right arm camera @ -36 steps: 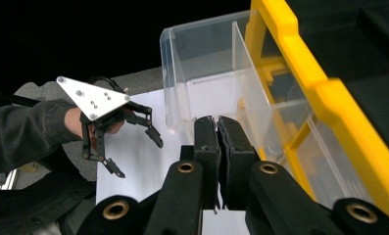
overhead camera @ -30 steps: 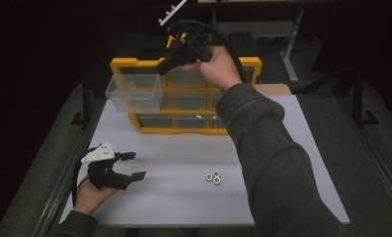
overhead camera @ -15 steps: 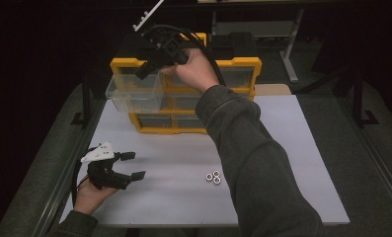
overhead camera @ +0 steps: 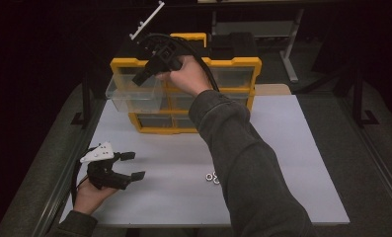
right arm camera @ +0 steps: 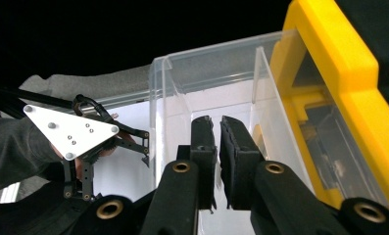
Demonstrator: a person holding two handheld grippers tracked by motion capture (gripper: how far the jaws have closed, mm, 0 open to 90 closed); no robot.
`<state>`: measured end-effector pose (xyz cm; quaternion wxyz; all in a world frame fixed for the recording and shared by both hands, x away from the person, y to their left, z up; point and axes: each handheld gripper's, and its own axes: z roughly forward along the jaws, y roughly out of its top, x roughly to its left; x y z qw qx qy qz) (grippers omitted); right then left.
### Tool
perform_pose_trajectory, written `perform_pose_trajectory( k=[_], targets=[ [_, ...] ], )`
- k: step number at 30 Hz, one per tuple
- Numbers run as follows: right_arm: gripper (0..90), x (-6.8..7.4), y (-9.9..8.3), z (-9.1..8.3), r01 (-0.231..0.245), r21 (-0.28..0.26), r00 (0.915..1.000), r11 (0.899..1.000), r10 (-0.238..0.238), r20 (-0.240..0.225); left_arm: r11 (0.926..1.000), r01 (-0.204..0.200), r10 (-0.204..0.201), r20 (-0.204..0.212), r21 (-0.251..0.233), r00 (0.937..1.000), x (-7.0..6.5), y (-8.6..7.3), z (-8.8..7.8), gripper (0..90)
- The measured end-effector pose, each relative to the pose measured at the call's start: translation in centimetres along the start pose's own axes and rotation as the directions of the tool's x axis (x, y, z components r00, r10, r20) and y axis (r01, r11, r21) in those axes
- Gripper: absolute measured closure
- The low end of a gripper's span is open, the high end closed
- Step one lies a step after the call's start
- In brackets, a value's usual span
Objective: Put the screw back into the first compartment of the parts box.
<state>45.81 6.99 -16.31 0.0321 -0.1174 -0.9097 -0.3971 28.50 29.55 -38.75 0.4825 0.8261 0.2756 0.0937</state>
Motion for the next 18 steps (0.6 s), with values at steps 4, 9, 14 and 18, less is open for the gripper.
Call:
perform_pose_trajectory(
  k=[4, 9, 14, 18],
  targets=[
    [81.8, -0.2, -0.3, -0.4, -0.011, -0.014, 0.9999, 1.000, 0.011, 0.005, 1.0000, -0.002, 0.002, 0.000, -0.001, 1.0000, 0.1, 0.0, 0.0, 17.5],
    [84.7, -0.1, -0.9, -1.4, -0.036, -0.080, 0.9979, 0.996, 0.032, -0.056, 1.0000, 0.001, -0.001, 0.001, -0.005, 1.0000, 0.1, 0.0, 0.0, 17.4],
    [88.4, 0.6, -1.2, -2.5, -0.035, -0.118, 0.9952, 0.992, 0.024, -0.094, 1.0000, 0.003, -0.003, -0.004, -0.003, 1.0000, 0.3, 0.0, 0.0, 17.5],
    [88.7, 1.6, -1.5, -2.9, -0.033, -0.115, 0.9937, 0.993, 0.020, -0.110, 1.0000, -0.001, 0.001, -0.007, -0.001, 1.0000, 0.4, 0.0, 0.0, 17.5]
  ],
)
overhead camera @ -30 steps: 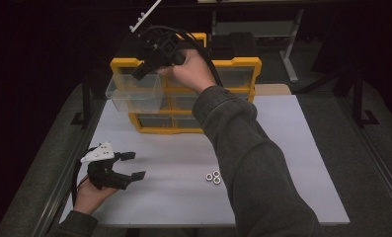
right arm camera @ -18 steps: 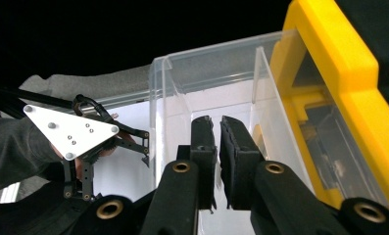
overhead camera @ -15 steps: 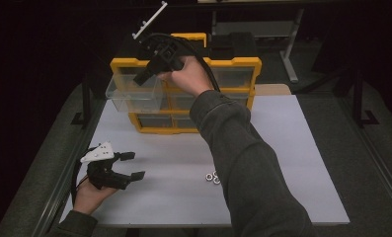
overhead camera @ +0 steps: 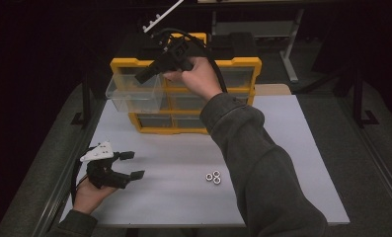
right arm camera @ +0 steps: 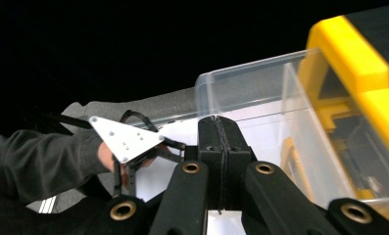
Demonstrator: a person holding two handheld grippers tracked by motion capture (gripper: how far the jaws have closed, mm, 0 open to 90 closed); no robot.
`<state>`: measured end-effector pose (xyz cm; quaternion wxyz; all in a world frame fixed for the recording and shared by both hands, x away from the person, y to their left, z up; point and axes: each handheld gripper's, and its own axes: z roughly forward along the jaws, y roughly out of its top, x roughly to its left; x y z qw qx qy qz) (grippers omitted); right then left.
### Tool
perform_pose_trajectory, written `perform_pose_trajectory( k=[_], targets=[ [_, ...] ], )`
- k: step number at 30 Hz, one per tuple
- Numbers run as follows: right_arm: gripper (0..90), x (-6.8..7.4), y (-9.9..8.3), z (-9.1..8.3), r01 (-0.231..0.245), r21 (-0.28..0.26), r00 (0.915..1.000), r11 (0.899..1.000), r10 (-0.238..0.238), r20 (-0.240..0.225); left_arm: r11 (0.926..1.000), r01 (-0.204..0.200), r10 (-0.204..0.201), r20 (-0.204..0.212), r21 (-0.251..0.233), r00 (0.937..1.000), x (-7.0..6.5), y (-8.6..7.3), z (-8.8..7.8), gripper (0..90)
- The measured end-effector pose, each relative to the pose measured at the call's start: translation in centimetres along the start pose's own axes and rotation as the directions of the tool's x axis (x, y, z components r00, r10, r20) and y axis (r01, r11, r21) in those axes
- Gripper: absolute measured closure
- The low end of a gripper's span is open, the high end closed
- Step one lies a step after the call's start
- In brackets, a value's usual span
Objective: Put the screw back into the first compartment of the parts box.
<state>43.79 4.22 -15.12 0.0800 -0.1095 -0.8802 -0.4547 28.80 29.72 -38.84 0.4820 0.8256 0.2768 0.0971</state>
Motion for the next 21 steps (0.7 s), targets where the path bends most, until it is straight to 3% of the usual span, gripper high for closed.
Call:
perform_pose_trajectory(
  k=[1, 8, 12, 17, 20, 21],
  targets=[
    [88.6, 0.2, -0.1, 0.0, 0.001, 0.002, 1.0000, 1.000, -0.001, 0.000, 0.9999, 0.014, -0.014, 0.003, 0.001, 0.9999, -0.1, 0.0, 0.0, 17.5],
    [88.7, 2.4, -0.8, 0.1, 0.043, -0.001, 0.9988, 0.999, -0.043, -0.021, 1.0000, 0.003, -0.003, 0.007, -0.006, 1.0000, -0.2, 0.0, 0.0, 17.5],
    [88.6, 3.5, -1.2, 0.1, 0.072, 0.002, 0.9972, 0.997, -0.072, -0.021, 0.9997, -0.018, 0.018, 0.010, 0.016, 0.9998, 0.0, 0.1, -0.1, 17.5],
    [88.6, 4.1, -1.8, 0.0, 0.084, 0.017, 0.9964, 0.996, -0.084, -0.006, 0.9997, -0.022, 0.022, 0.015, 0.014, 0.9996, -0.1, 0.2, 0.0, 17.5],
    [88.6, 4.1, -2.4, 0.0, 0.067, 0.014, 0.9978, 0.998, -0.067, -0.003, 0.9996, -0.018, 0.018, 0.015, 0.020, 0.9997, -0.1, 0.1, 0.0, 17.5],
    [88.6, 3.9, -2.6, 0.1, 0.079, 0.014, 0.9969, 0.997, -0.079, 0.003, 0.9999, -0.004, 0.004, 0.016, 0.010, 0.9999, -0.3, 0.1, 0.1, 17.5]
  ],
)
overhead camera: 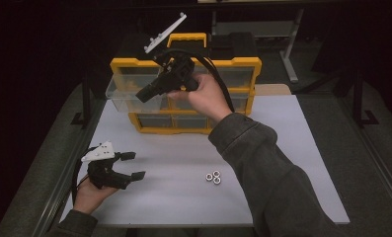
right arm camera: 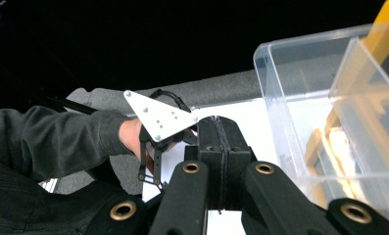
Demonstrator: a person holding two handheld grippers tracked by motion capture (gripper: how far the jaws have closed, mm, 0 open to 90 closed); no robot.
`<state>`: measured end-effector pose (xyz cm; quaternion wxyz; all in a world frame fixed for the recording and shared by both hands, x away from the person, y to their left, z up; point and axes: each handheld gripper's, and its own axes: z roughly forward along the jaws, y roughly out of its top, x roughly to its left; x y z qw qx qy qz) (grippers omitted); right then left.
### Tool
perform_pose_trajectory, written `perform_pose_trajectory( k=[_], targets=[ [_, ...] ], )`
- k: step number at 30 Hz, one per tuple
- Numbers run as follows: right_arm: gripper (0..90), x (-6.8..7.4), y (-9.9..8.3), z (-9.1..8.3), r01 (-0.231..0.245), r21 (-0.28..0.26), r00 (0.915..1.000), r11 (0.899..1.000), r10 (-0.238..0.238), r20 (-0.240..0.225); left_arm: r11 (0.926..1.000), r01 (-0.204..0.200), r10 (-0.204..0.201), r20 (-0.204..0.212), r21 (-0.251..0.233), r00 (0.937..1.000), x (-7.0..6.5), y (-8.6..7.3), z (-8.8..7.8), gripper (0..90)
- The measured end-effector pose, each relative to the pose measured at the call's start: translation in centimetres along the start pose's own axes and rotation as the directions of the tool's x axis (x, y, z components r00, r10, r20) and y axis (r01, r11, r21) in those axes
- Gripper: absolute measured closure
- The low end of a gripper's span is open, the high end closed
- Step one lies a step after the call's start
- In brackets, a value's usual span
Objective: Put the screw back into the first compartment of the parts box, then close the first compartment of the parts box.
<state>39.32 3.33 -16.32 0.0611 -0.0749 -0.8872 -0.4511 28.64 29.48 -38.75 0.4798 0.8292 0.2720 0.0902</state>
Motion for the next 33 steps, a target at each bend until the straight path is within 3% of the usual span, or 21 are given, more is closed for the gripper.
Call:
perform_pose_trajectory(
  k=[5, 7, 15, 19, 25, 31, 33],
  targets=[
    [88.5, 0.1, -1.1, 0.5, -0.017, 0.013, 0.9999, 1.000, 0.017, 0.004, 1.0000, 0.000, 0.000, -0.002, 0.000, 1.0000, 0.0, 0.0, -0.1, 17.5],
    [88.5, 0.2, -1.4, 0.5, -0.027, 0.012, 0.9996, 1.000, 0.027, 0.003, 0.9998, -0.018, 0.018, -0.005, 0.000, 0.9998, 0.1, 0.1, -0.2, 17.5],
    [88.5, 0.2, -2.2, 1.3, -0.015, 0.000, 0.9999, 1.000, 0.015, -0.004, 0.9999, -0.010, 0.010, -0.003, 0.004, 0.9999, -0.1, 0.0, -0.3, 17.5],
    [88.4, 0.3, -2.1, 2.1, -0.001, 0.021, 1.0000, 1.000, 0.001, -0.005, 1.0000, 0.002, -0.002, -0.008, -0.004, 1.0000, -0.2, 0.0, -0.4, 17.5],
    [88.4, 0.2, -1.9, 2.9, -0.005, 0.037, 0.9996, 0.999, 0.004, 0.027, 0.9999, 0.010, -0.010, -0.007, -0.006, 0.9999, -0.3, 0.0, -0.2, 17.5],
    [88.5, -0.1, -1.4, 3.8, 0.010, 0.084, 0.9951, 0.996, -0.019, 0.098, 0.9999, -0.014, 0.014, -0.007, -0.005, 0.9999, -0.2, 0.1, -0.2, 17.5],
    [88.5, -0.1, -1.1, 4.2, 0.015, 0.093, 0.9937, 0.996, -0.025, 0.109, 1.0000, 0.003, -0.003, -0.002, -0.009, 1.0000, -0.4, 0.0, -0.1, 17.5]
  ],
)
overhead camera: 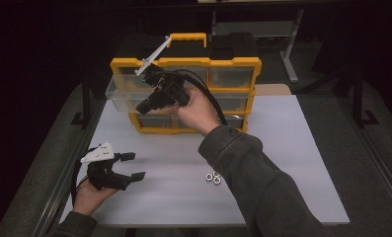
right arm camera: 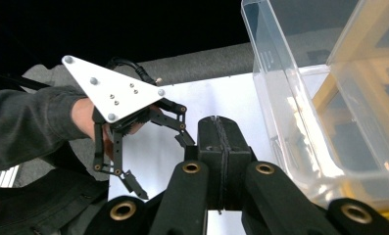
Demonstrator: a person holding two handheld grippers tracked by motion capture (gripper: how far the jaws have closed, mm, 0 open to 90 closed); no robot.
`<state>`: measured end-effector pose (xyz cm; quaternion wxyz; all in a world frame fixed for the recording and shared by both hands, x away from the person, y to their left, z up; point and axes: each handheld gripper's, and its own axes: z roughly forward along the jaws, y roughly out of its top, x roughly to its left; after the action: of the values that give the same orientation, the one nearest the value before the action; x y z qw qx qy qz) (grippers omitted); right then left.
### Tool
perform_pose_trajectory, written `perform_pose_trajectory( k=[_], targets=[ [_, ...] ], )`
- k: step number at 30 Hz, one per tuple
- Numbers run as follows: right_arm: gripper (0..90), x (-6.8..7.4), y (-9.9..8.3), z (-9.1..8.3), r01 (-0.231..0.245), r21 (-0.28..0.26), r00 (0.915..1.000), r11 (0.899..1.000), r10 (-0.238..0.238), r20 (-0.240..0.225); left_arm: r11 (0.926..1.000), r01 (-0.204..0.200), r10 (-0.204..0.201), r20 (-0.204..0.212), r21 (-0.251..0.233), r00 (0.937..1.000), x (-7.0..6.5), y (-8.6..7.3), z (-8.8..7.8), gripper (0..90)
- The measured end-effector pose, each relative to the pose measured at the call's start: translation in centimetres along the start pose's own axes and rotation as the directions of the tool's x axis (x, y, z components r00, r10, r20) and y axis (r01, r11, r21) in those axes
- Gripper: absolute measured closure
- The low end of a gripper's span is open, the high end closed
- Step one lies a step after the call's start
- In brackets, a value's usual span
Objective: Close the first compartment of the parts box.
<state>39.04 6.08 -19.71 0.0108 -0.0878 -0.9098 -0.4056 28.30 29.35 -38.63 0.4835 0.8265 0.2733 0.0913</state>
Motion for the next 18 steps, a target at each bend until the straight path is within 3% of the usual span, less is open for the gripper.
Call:
perform_pose_trajectory(
  k=[5, 18],
  targets=[
    [88.5, -0.2, 0.3, 0.4, 0.014, 0.012, 0.9989, 1.000, -0.014, 0.046, 1.0000, 0.000, 0.000, -0.003, 0.002, 1.0000, 0.0, 0.0, -0.1, 17.5],
    [88.7, -1.5, 1.1, 0.6, -0.004, 0.020, 0.9957, 1.000, 0.002, 0.092, 0.9998, -0.015, 0.015, -0.005, 0.008, 0.9999, 0.2, 0.0, -0.2, 17.5]
  ],
)
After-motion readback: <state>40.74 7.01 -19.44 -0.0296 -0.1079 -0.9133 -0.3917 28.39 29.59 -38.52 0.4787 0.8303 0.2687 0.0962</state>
